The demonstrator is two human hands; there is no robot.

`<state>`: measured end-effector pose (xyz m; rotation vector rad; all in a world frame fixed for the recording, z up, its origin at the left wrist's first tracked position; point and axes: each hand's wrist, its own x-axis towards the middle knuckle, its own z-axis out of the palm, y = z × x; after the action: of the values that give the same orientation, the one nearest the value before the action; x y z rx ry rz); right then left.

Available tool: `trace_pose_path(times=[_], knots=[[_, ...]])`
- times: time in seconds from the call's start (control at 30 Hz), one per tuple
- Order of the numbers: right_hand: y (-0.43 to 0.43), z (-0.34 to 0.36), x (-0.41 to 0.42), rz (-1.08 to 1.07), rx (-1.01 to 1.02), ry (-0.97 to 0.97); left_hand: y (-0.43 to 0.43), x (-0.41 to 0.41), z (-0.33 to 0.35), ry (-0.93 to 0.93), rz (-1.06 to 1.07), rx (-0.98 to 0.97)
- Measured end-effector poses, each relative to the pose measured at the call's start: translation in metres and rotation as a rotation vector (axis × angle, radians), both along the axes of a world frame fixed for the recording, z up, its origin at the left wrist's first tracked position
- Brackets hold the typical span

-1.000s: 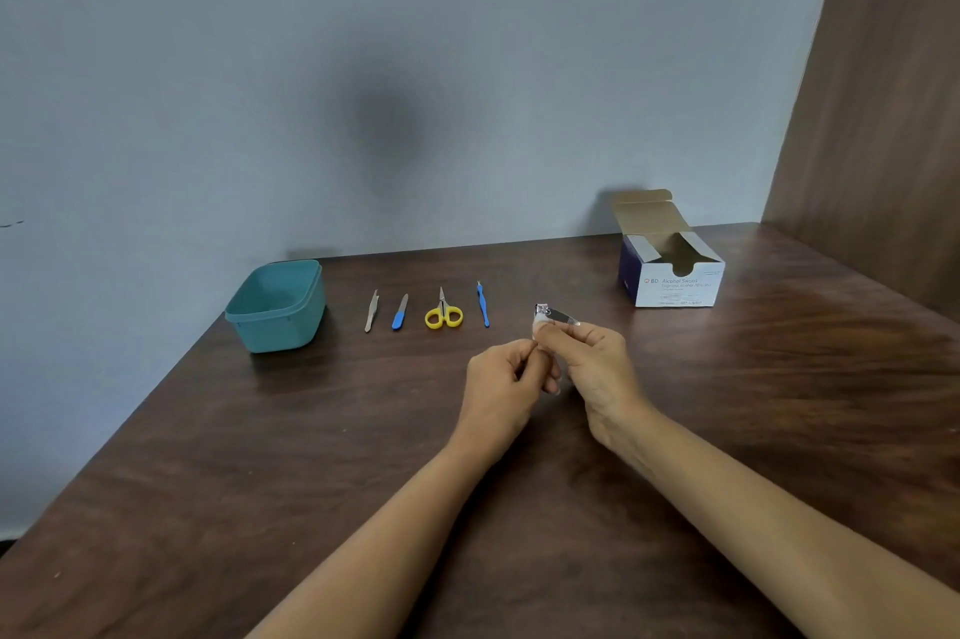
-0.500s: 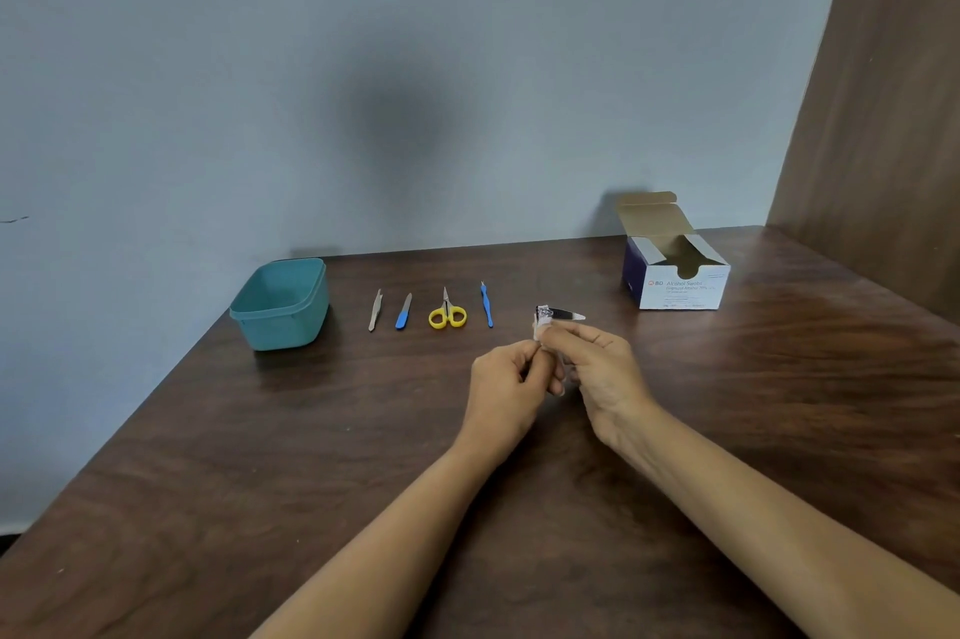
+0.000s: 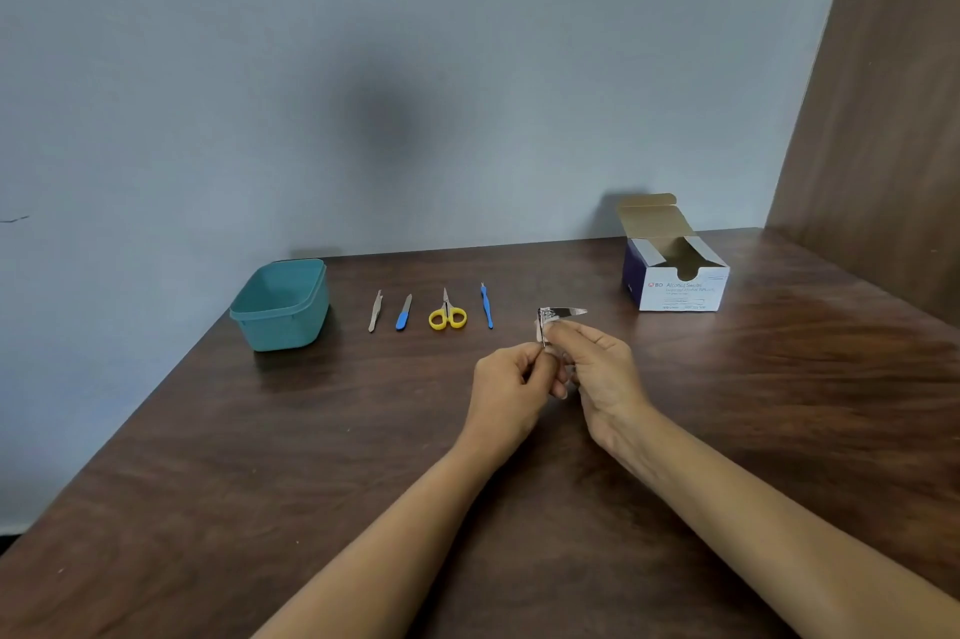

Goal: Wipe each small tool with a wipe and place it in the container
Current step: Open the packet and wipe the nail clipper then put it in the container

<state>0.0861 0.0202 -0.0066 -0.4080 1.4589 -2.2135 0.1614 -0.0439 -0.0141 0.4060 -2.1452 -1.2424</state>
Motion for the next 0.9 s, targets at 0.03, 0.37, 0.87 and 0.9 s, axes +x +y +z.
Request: trace_pose_path(times=[0.03, 0.37, 0.87, 0.9], knots=[[0.0, -0.0003, 0.0005, 0.002, -0.008, 0.003, 0.0001, 0.0003, 0.0001, -0.001, -0.001, -0.01], [0.0011, 0.0031, 0.0018, -0.032, 0.001, -0.02, 0.0017, 0.0007, 0.0022, 0.004, -0.022, 0.027], [0.0015, 0.0011, 0.0001, 0.007, 0.054, 0.056, 0.0018, 0.0006, 0.0027, -0.021, -0.019, 0.002], [0.0019, 0.0009, -0.0007, 0.023, 0.067, 0.068, 0.002, 0.0011, 0.0026, -0.017, -0.025, 0.02]])
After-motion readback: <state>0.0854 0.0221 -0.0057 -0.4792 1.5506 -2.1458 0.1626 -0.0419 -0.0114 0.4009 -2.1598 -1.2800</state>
